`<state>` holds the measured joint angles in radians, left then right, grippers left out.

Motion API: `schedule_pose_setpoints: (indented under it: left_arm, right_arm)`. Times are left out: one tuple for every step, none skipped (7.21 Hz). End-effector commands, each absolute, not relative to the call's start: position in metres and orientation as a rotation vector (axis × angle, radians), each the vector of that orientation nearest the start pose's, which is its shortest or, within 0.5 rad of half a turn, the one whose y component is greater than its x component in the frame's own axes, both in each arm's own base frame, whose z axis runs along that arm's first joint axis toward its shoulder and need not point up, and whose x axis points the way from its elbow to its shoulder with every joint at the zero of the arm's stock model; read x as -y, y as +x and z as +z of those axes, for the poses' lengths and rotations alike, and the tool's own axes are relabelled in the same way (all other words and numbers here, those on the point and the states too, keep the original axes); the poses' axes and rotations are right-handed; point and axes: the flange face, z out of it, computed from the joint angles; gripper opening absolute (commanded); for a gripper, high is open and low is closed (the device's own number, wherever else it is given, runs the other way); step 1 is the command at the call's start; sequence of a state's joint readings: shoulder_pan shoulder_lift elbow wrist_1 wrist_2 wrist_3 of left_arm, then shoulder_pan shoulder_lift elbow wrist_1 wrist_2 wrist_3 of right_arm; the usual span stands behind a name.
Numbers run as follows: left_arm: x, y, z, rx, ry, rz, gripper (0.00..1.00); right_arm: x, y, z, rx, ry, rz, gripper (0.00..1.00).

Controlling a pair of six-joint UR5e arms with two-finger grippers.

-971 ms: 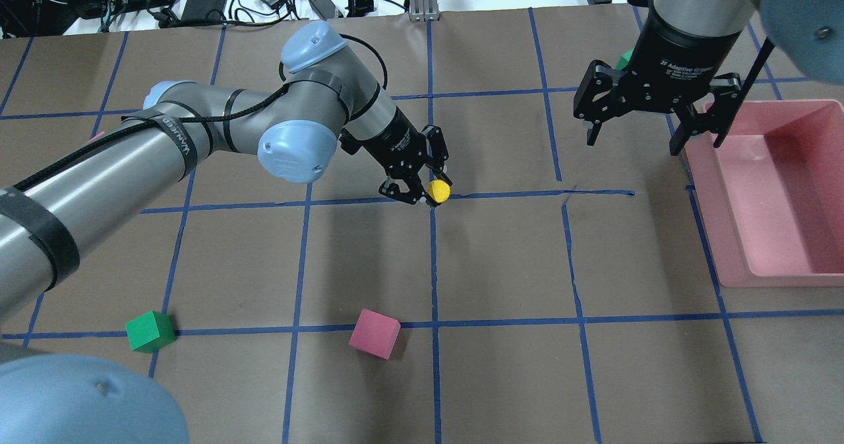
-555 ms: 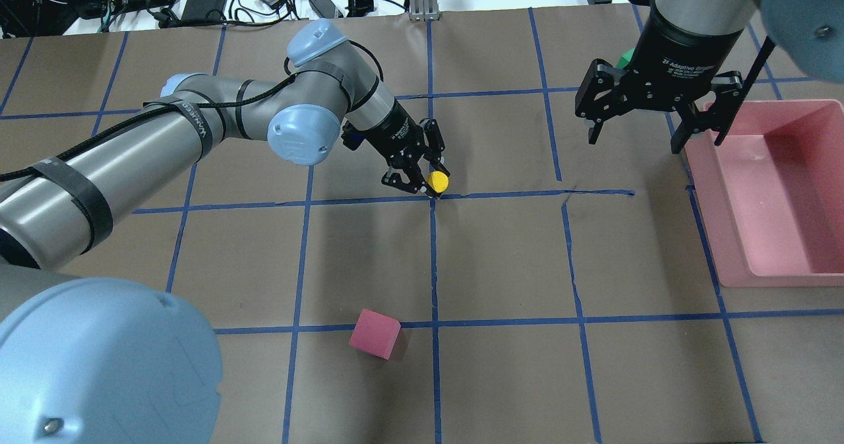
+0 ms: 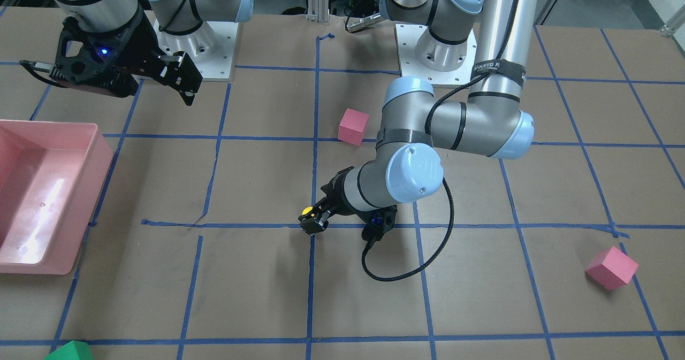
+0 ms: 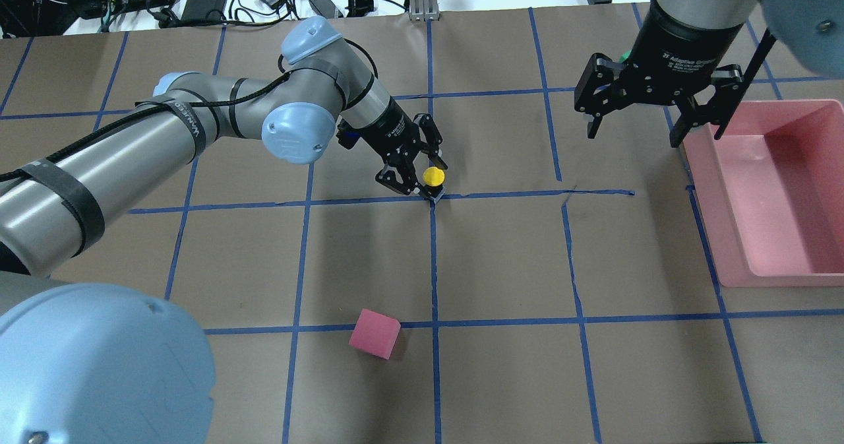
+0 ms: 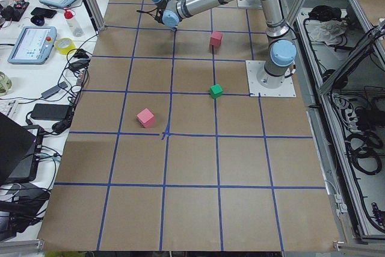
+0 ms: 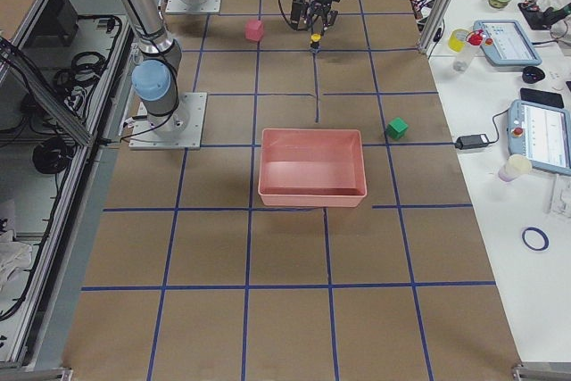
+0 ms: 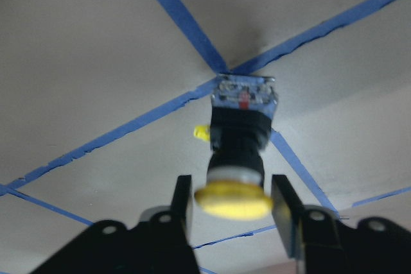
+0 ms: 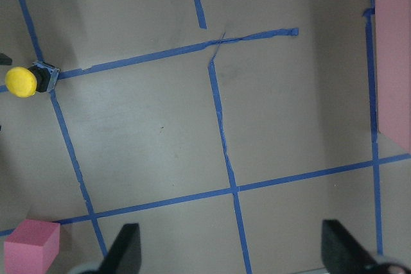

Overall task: Align button upright
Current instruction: 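Open the left gripper and raise it off the upright button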

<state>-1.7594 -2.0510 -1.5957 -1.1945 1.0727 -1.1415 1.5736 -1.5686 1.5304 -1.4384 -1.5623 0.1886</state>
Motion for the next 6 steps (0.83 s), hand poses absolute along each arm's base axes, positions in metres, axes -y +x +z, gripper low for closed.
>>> schedule_pose_setpoints:
  left_arm:
    - [0.558, -0.297, 0.325, -3.135, -1.396, 0.460, 1.00]
    - [0.531, -0.297, 0.370, -3.184, -1.235, 0.375, 1.00]
    - [0.505, -0.284, 0.402, -3.191, -0.983, 0.268, 1.00]
    - [0.480, -0.270, 0.430, -3.207, -0.657, 0.227, 1.00]
    - [0.460, -0.257, 0.452, -3.225, -0.261, 0.168, 1.00]
    - [0.452, -0.243, 0.468, -3.178, 0.000, 0.094, 1.00]
  right_arm:
    - [0.488, 0.135, 0.496, -3.132, 0.196, 0.104, 1.00]
    - [0.485, 0.136, 0.501, -3.123, 0.195, 0.086, 1.00]
    - [0.487, 0.138, 0.497, -3.118, 0.193, 0.098, 1.00]
    - [0.487, 0.138, 0.497, -3.118, 0.190, 0.091, 1.00]
    - [0.488, 0.139, 0.496, -3.119, 0.188, 0.095, 1.00]
    - [0.488, 0.139, 0.496, -3.122, 0.183, 0.093, 1.00]
